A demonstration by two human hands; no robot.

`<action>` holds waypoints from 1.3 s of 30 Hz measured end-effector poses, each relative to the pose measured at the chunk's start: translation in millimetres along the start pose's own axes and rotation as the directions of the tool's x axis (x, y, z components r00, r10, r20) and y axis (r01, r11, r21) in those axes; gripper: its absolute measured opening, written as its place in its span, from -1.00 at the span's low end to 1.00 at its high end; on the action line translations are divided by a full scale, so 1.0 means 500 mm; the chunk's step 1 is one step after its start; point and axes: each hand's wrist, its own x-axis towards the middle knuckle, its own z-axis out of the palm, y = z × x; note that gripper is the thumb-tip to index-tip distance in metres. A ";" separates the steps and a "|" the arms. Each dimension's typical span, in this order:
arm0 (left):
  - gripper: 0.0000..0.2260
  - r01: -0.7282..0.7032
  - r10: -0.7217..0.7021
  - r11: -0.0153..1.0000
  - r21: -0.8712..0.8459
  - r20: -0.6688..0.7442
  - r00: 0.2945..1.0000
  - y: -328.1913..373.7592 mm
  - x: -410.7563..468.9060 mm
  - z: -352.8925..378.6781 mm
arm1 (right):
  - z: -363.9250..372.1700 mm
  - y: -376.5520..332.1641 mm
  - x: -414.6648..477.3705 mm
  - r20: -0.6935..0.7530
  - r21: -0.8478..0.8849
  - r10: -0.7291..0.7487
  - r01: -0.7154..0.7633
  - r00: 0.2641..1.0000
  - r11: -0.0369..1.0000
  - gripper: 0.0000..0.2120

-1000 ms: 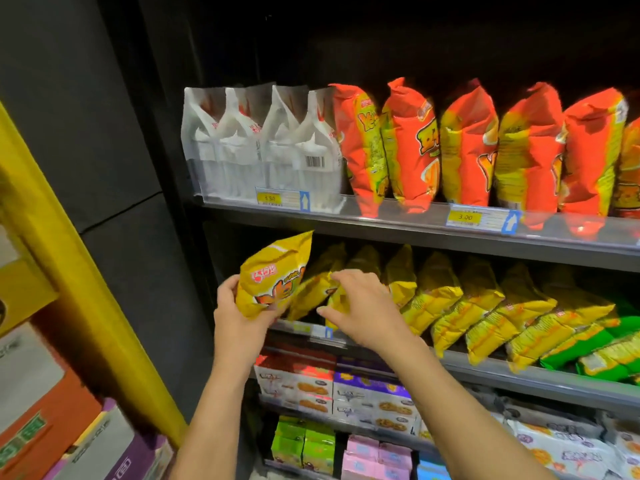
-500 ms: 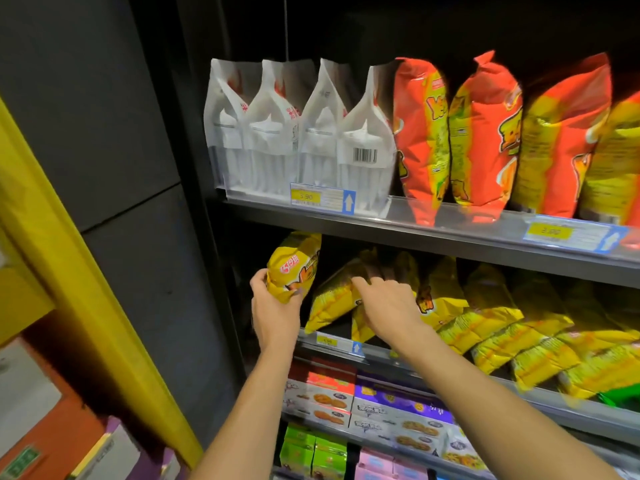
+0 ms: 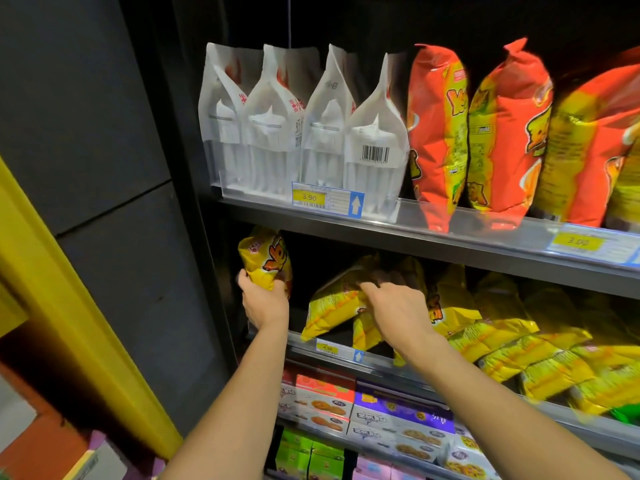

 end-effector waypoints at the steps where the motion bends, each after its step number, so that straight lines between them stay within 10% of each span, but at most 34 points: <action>1: -0.31 0.016 -0.016 1.000 -0.004 0.002 1.000 -0.002 0.005 0.001 | 0.001 0.001 0.000 -0.001 0.002 -0.006 0.006 1.000 1.000 -0.54; 18: -0.09 0.049 -0.053 0.997 0.053 0.074 0.996 -0.012 -0.059 -0.037 | 0.012 0.022 -0.006 -0.334 0.141 -0.018 0.069 0.943 0.988 -0.70; 26: -0.07 -0.258 0.187 0.953 0.161 0.358 0.915 -0.006 -0.200 -0.063 | 0.018 0.026 -0.066 -0.477 0.360 0.102 0.089 0.873 0.929 -0.59; 32: -0.02 -0.609 0.432 0.719 0.336 0.471 0.769 0.017 -0.289 -0.080 | -0.020 0.024 -0.146 -0.489 0.456 0.111 0.145 0.865 0.878 -0.69; 39: -0.17 -0.677 0.485 0.645 0.356 0.493 0.722 0.025 -0.410 -0.134 | -0.079 0.026 -0.262 -0.438 0.585 0.192 0.117 0.878 0.802 -0.72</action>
